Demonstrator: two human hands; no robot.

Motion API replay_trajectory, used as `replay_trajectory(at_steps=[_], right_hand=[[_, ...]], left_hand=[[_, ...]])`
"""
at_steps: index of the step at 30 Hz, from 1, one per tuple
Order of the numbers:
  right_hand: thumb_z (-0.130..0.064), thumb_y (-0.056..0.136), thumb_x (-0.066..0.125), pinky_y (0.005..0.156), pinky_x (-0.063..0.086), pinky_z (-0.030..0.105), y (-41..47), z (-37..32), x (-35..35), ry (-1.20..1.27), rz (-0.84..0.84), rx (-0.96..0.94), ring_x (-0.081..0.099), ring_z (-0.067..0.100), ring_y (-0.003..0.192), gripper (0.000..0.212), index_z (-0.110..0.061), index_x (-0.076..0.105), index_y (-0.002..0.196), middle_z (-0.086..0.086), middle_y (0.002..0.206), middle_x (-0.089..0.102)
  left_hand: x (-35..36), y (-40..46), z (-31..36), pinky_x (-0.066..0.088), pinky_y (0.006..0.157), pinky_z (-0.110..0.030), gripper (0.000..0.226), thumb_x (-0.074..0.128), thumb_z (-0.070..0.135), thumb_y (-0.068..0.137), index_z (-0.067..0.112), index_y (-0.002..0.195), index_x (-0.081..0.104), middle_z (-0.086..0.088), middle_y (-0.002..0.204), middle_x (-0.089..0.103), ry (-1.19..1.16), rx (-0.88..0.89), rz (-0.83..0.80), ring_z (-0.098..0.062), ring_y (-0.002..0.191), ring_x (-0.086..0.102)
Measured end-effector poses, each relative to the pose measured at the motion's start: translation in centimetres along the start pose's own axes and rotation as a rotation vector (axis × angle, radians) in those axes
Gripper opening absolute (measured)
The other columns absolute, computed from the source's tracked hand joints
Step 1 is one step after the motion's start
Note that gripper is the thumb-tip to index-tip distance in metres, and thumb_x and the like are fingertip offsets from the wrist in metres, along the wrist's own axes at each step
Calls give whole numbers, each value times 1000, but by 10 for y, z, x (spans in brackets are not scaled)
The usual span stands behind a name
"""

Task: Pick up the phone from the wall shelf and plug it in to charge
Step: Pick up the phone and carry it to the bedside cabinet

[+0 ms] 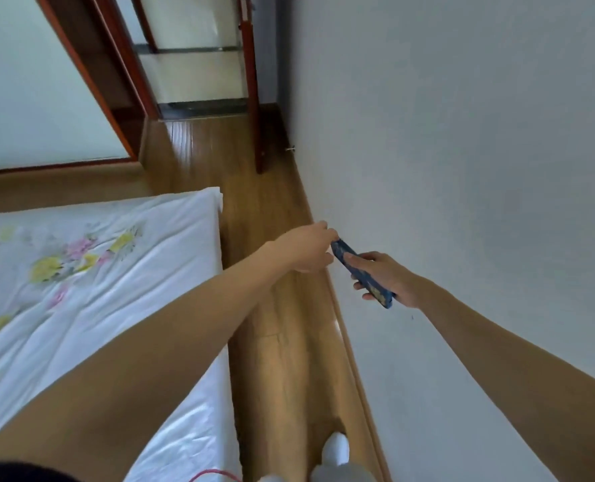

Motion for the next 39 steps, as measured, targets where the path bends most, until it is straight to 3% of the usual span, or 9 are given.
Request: replay_trajectory(at_steps=[4,7,11,14,17,25,31,35,39], right_hand=[[-58,93,53,77,55,37,48,-51,-5,-41,-126,-84,63,28,94,49,-15,56,116,21,116,63],[-61,91,54,71,54,32,82,-89,3,-74,-213,-131,61,25,87,58,-12,55,121,18,107,62],[-61,91,55,73,54,31,128,-139,20,-160,-280,-183,61,23,87,57,-14,53,123,10,104,63],[-56,92,58,72,54,29,170,-178,27,-239,-290,-231,61,23,89,49,-16,53,121,16,114,64],[-53,92,60,69,53,26,221,-225,24,-288,-271,-262,60,22,89,50,-16,51,123,18,117,64],[-50,92,61,66,54,25,335,-367,9,-302,-200,-296,59,18,81,41,-18,52,117,9,102,60],[-51,91,63,72,55,28,430,-453,9,-343,-278,-338,61,19,86,48,-18,52,123,17,113,63],[-50,91,65,83,58,38,504,-519,17,-366,-359,-388,61,21,88,50,-15,53,125,11,104,62],[-52,89,65,69,52,34,571,-596,36,-403,-436,-406,57,24,81,52,-13,54,123,11,93,60]], left_hand=[[-26,21,-29,55,94,-35,34,49,22,98,18,131,56,-5,128,54,-21,-117,70,-20,103,60],[-45,31,-66,55,94,-32,37,47,23,99,17,136,50,-4,136,49,-31,-230,126,-20,108,59],[-69,53,-122,54,82,-26,28,46,22,100,15,126,54,-5,126,56,-31,-330,173,-16,90,56],[-93,81,-164,54,86,-26,27,51,19,98,16,124,57,-2,121,58,-67,-393,188,-19,97,59],[-121,123,-209,56,90,-31,29,52,17,96,16,125,59,-4,123,61,-75,-386,205,-21,104,61],[-215,227,-319,54,89,-27,29,52,22,97,20,126,59,0,123,57,-69,-351,266,-17,101,59],[-276,285,-392,53,94,-31,31,50,14,97,14,126,61,-4,123,60,-73,-391,288,-21,108,60],[-308,328,-448,51,99,-39,32,49,15,97,11,126,61,-8,125,61,-16,-437,275,-23,113,59],[-347,365,-506,52,98,-41,29,52,19,97,13,124,61,-8,126,61,-48,-557,311,-24,113,60]])
Point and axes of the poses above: each hand's wrist, its own y-axis towards the middle knuckle, its own x-axis out of the palm, z = x × y, the point moved 2 cm from there along y, towards the middle knuckle
